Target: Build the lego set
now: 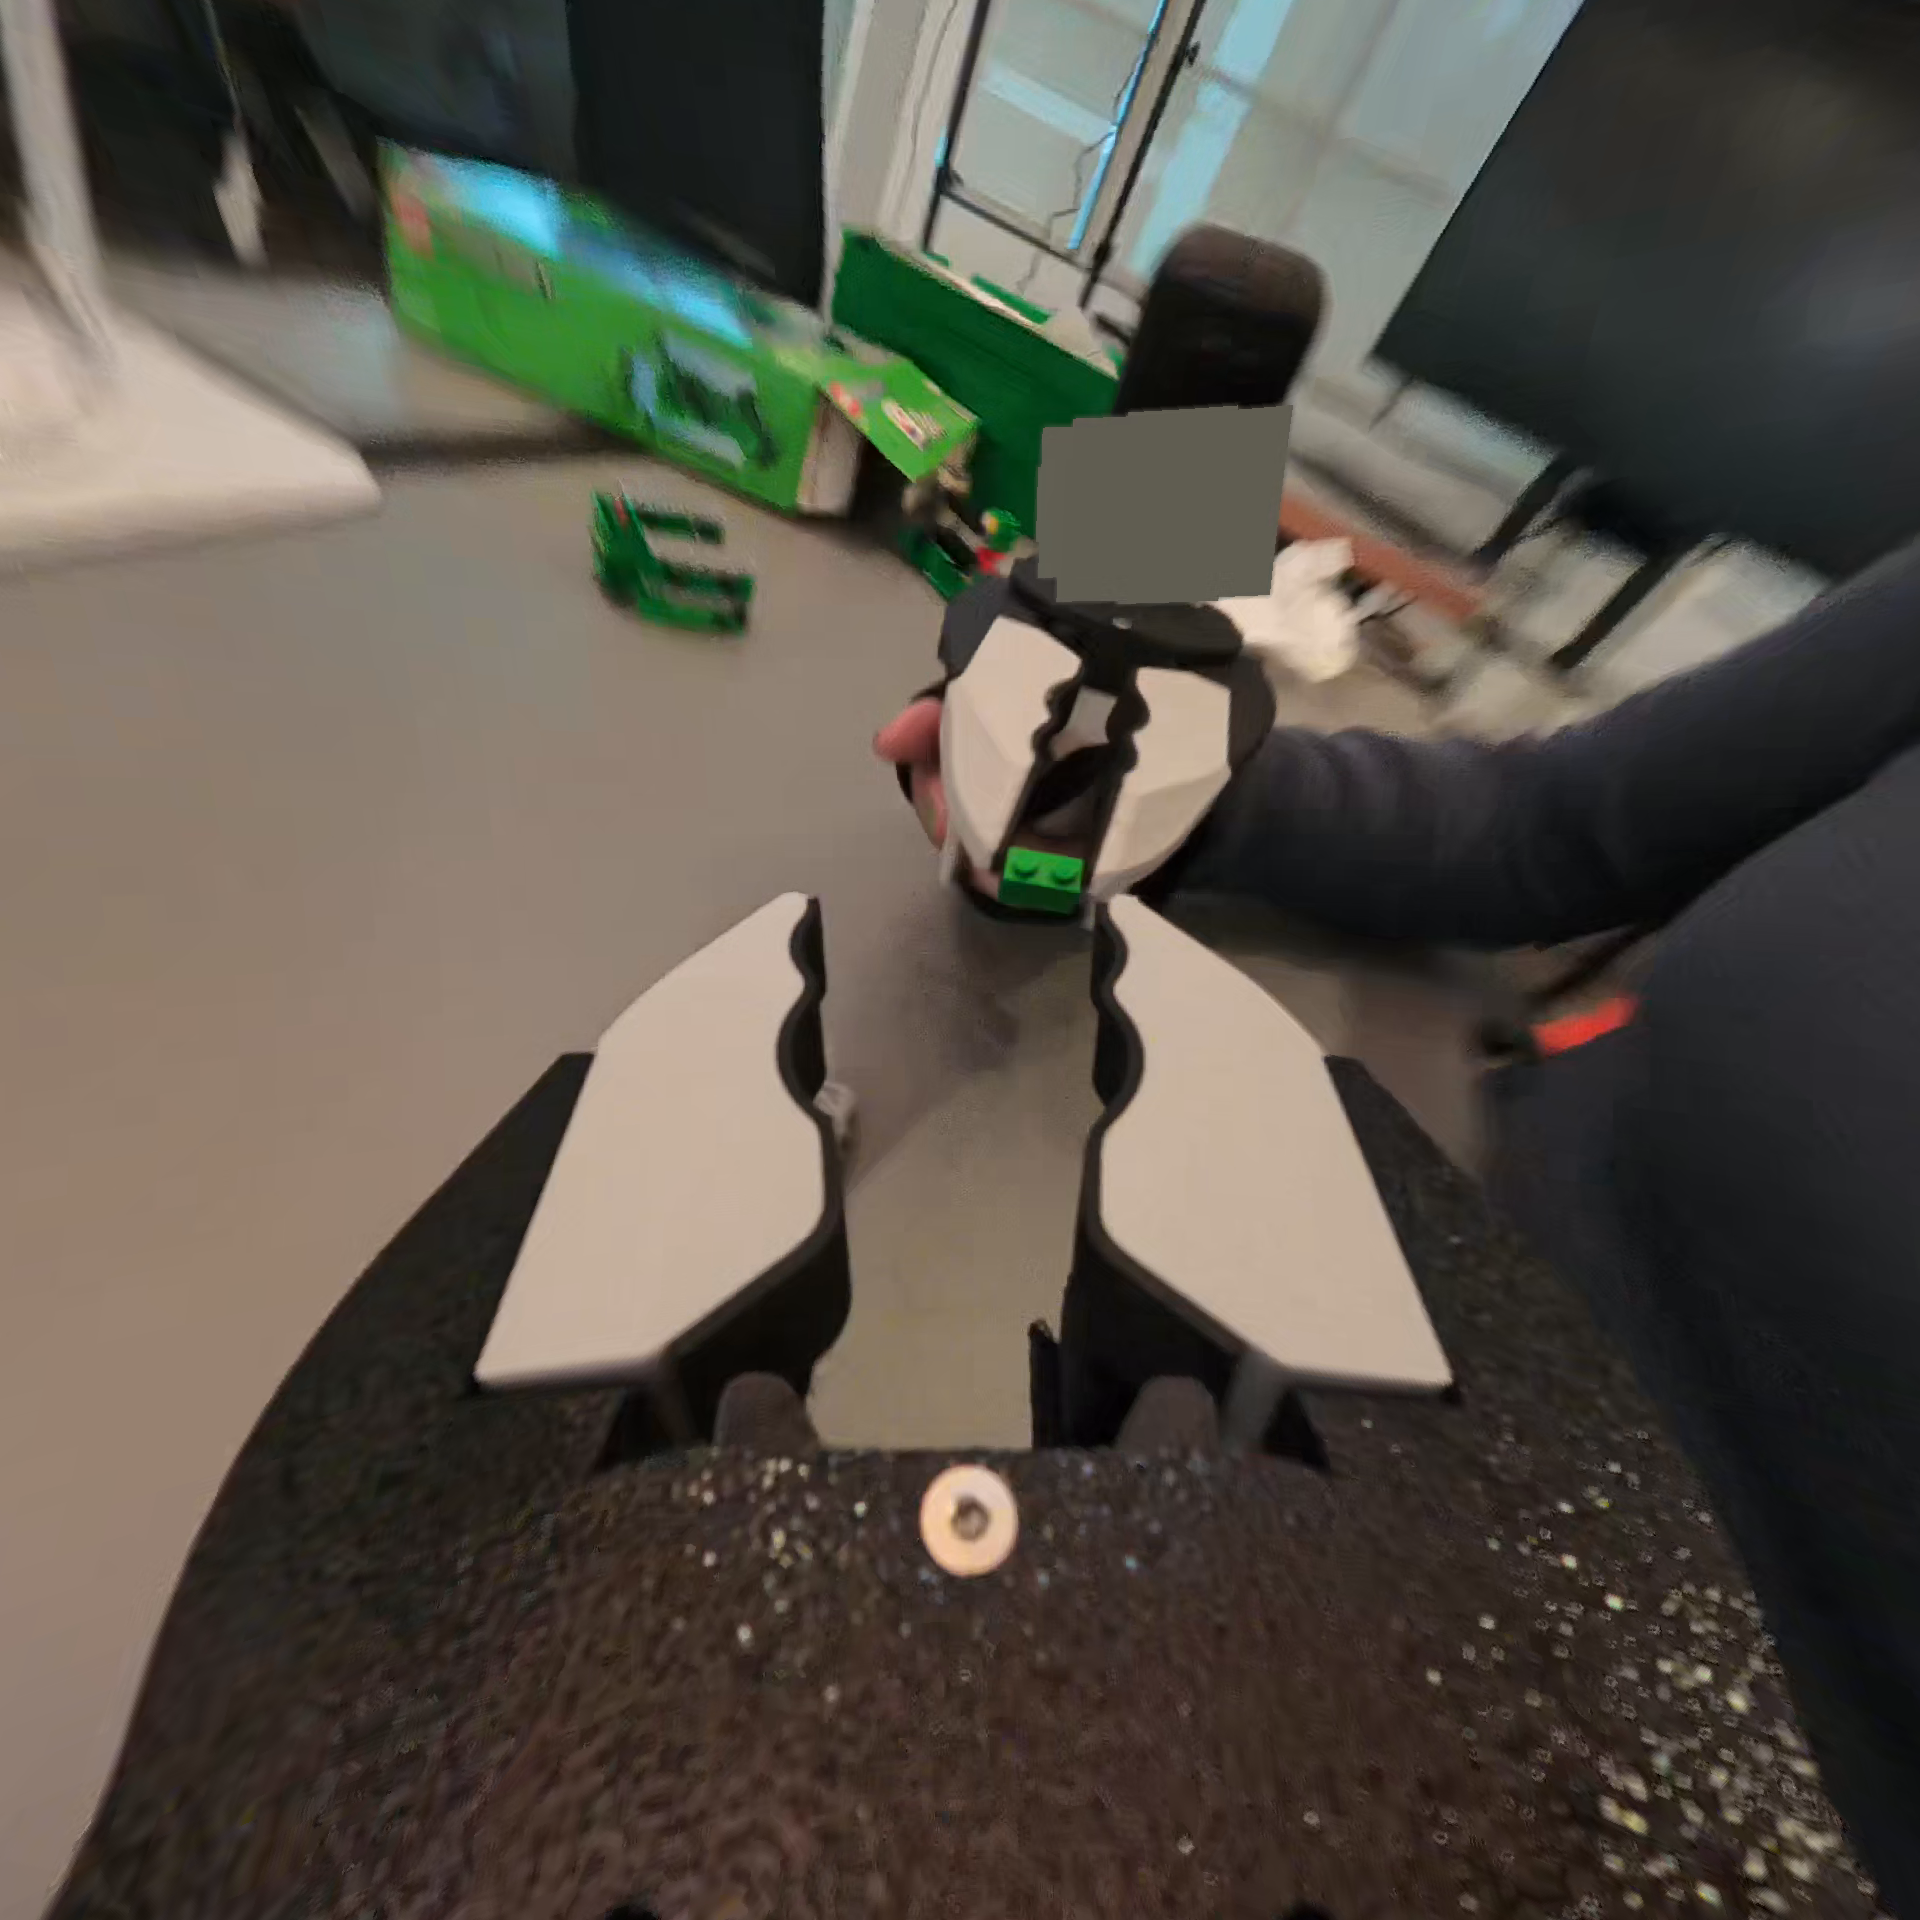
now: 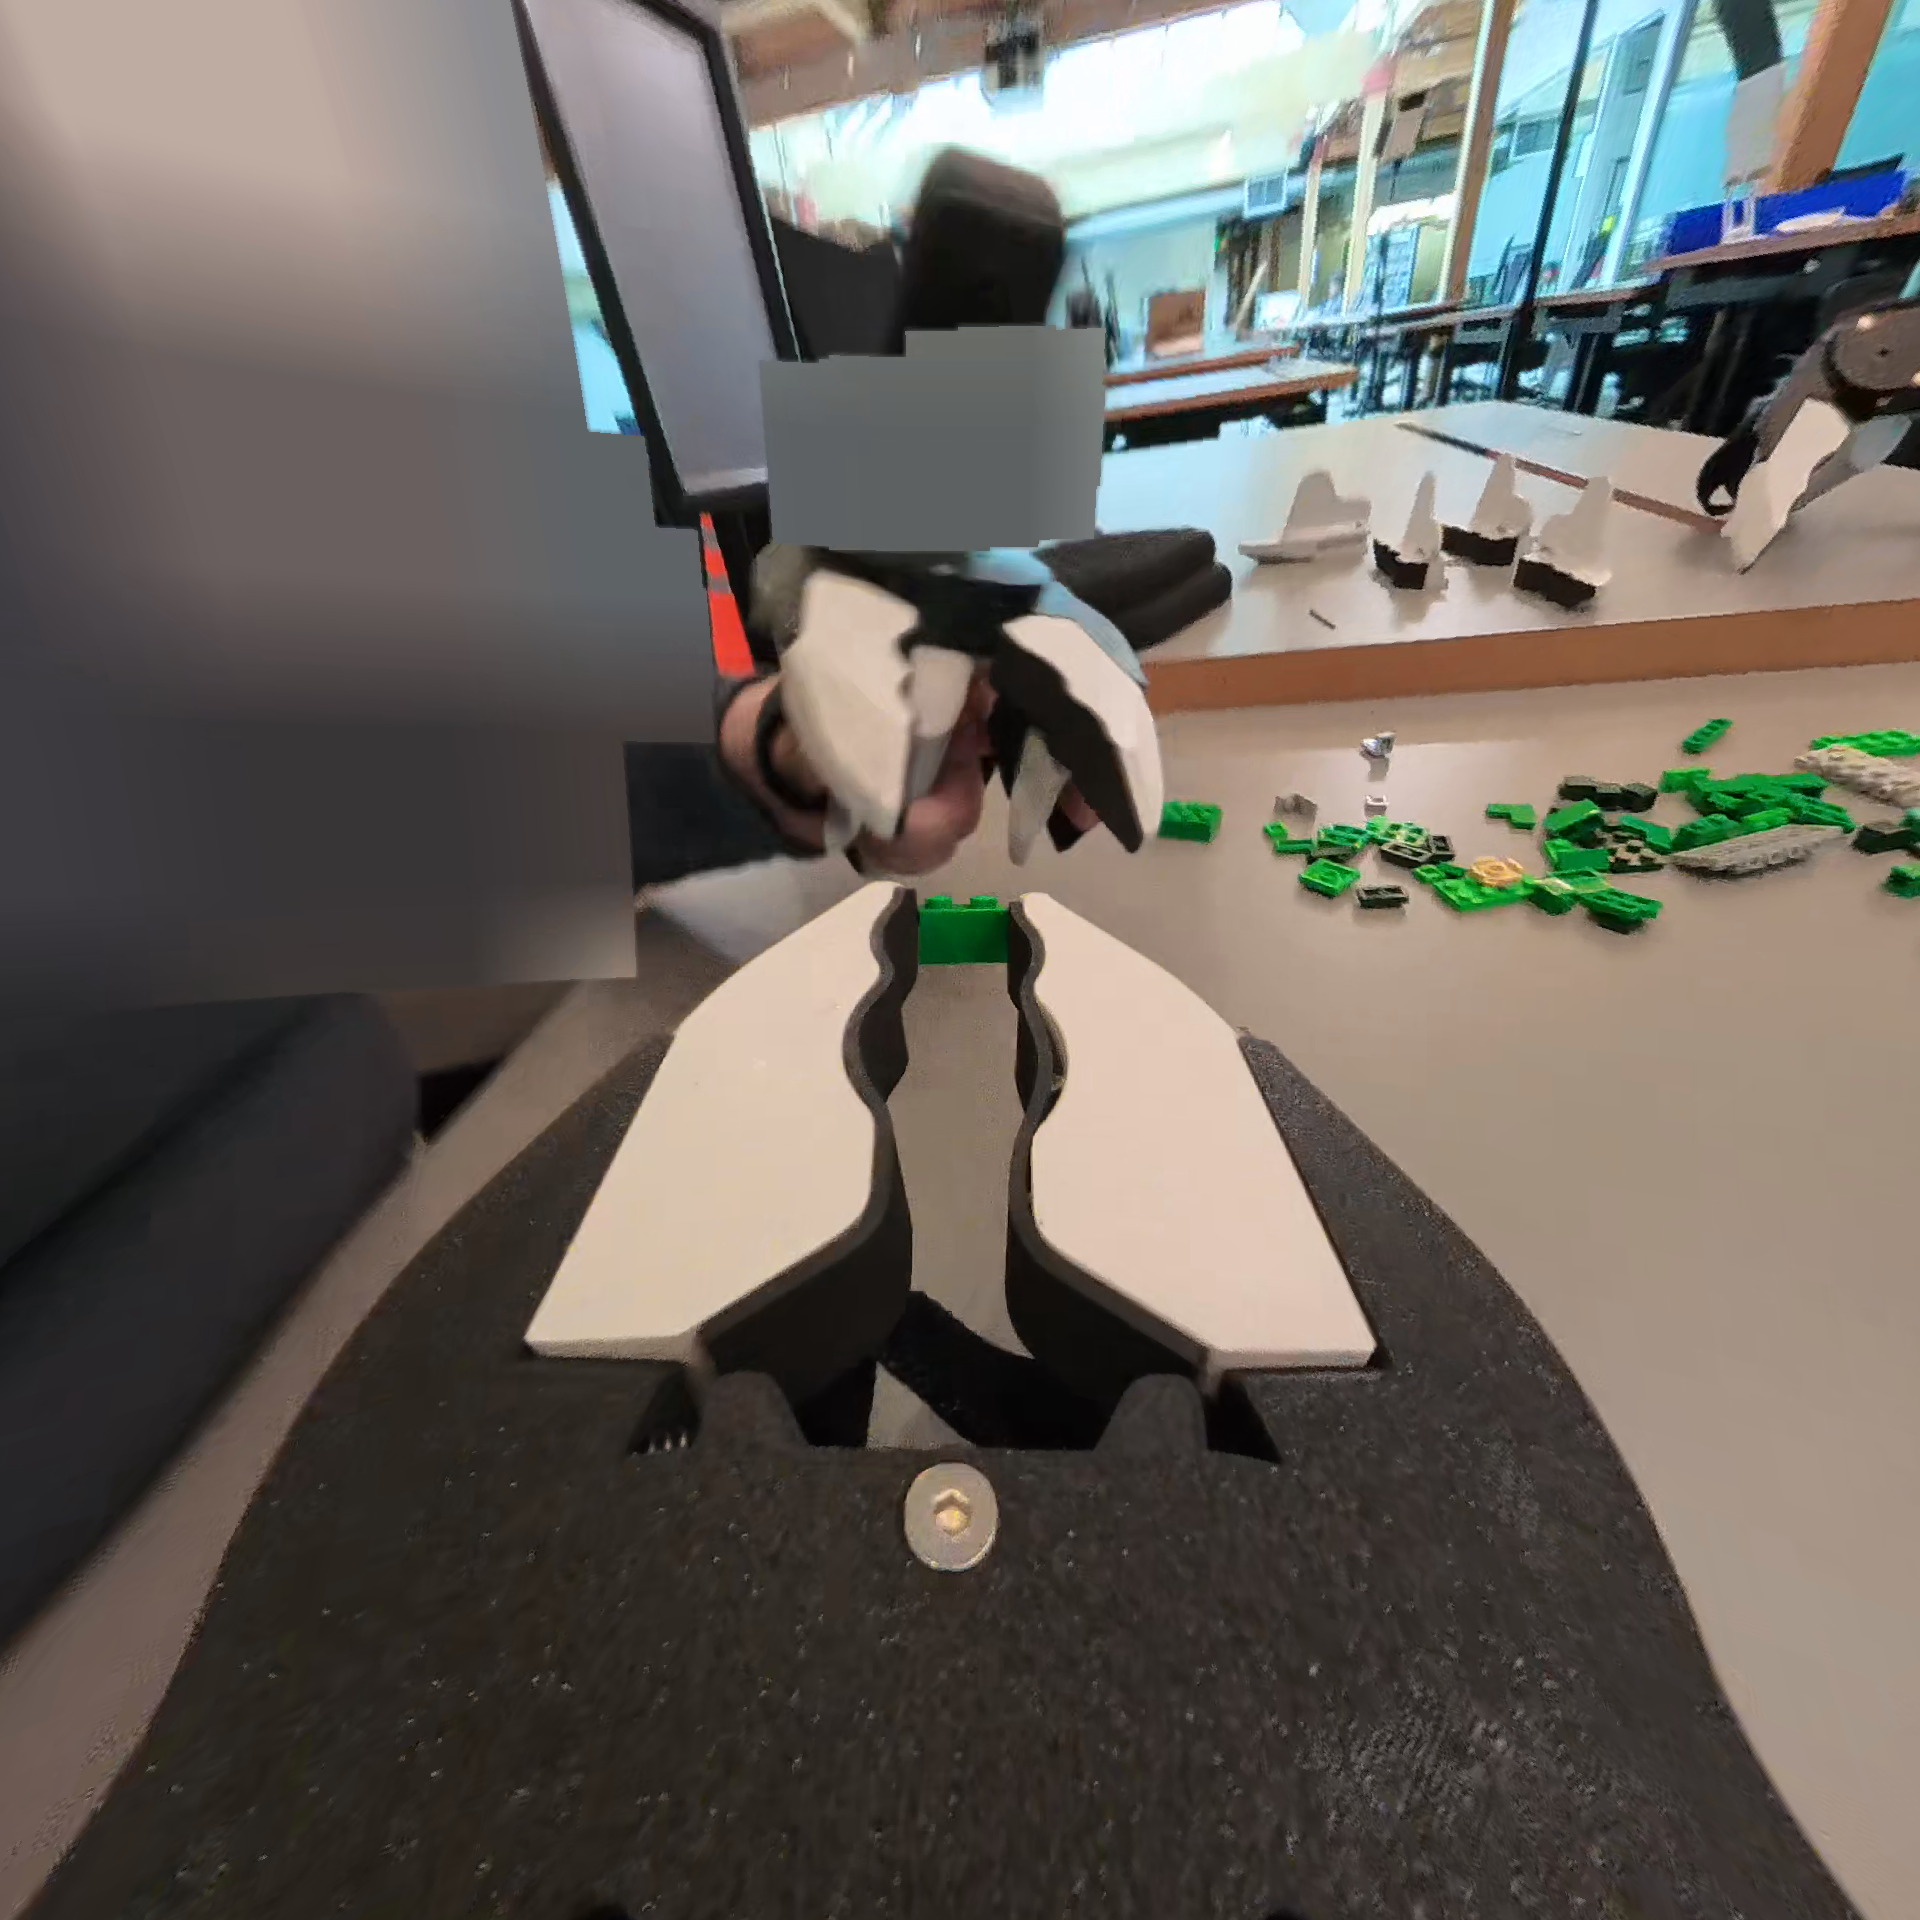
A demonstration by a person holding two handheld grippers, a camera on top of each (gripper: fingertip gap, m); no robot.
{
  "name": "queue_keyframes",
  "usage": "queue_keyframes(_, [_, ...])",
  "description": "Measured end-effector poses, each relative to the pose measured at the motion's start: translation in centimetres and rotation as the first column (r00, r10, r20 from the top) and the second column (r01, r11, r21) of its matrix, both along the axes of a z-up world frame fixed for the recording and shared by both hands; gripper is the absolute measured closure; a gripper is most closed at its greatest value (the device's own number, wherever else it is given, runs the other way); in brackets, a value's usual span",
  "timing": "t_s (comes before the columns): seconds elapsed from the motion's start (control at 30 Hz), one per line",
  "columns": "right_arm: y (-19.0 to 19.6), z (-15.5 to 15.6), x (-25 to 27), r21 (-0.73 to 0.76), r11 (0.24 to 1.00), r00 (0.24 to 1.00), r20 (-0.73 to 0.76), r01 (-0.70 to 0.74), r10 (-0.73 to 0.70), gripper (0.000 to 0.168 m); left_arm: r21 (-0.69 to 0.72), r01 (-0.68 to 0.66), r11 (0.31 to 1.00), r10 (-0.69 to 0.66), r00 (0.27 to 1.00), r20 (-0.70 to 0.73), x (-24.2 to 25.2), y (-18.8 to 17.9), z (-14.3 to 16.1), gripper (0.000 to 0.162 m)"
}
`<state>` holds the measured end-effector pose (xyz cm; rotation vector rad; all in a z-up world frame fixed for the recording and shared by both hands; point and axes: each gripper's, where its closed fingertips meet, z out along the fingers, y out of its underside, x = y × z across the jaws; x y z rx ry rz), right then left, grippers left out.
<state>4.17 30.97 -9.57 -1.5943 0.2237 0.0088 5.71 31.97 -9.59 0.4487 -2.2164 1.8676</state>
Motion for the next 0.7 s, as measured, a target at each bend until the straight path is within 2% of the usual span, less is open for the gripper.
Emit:
queue_keyframes(0.03, [0.2,0.4,-0.2,0.029,0.999,0.999,-0.045,-0.018,0.019,0.153,0.017,-0.033,0.999,0.03,0.982,0.188,-0.5,-0.4,0.6,0.114])
queue_keyframes(0.07, [0.3,0.7,-0.5,0.05,0.998,0.995,-0.094,-0.038,0.042,0.153,0.033,-0.058,0.998,0.043,0.934,0.355,-1.1,-0.7,1.0,0.117])
queue_keyframes(0.13, [0.4,1.3,-0.7,0.099,0.993,0.982,-0.171,-0.061,0.078,0.152,0.051,-0.065,0.997,0.026,0.833,0.553,-2.4,-1.3,1.7,0.122])
queue_keyframes(0.23, [0.3,2.2,-0.7,0.159,0.985,0.966,-0.234,-0.072,0.108,0.153,0.06,-0.092,0.994,0.036,0.787,0.616,-2.5,-1.6,1.7,0.123])
queue_keyframes(0.4, [0.4,2.0,-1.2,0.161,0.981,0.944,-0.295,-0.104,0.149,0.153,0.067,-0.125,0.99,0.034,0.67,0.741,-2.8,-2.3,1.5,0.143])
queue_keyframes(0.5, [0.1,1.7,-1.1,0.151,0.985,0.94,-0.318,-0.079,0.124,0.153,0.089,-0.156,0.984,0.023,0.603,0.797,-2.6,-2.8,1.3,0.147])
queue_keyframes(0.6, [-0.9,0.0,0.9,-0.041,0.995,0.948,-0.303,0.091,-0.099,0.145,0.189,-0.238,0.953,-0.016,0.583,0.812,-1.3,-2.8,-0.1,0.15])
queue_keyframes(0.7, [-1.9,-1.2,1.3,-0.302,0.935,0.933,-0.245,0.186,-0.265,0.143,0.284,-0.32,0.904,-0.063,0.559,0.827,0.0,-2.8,-1.2,0.15])
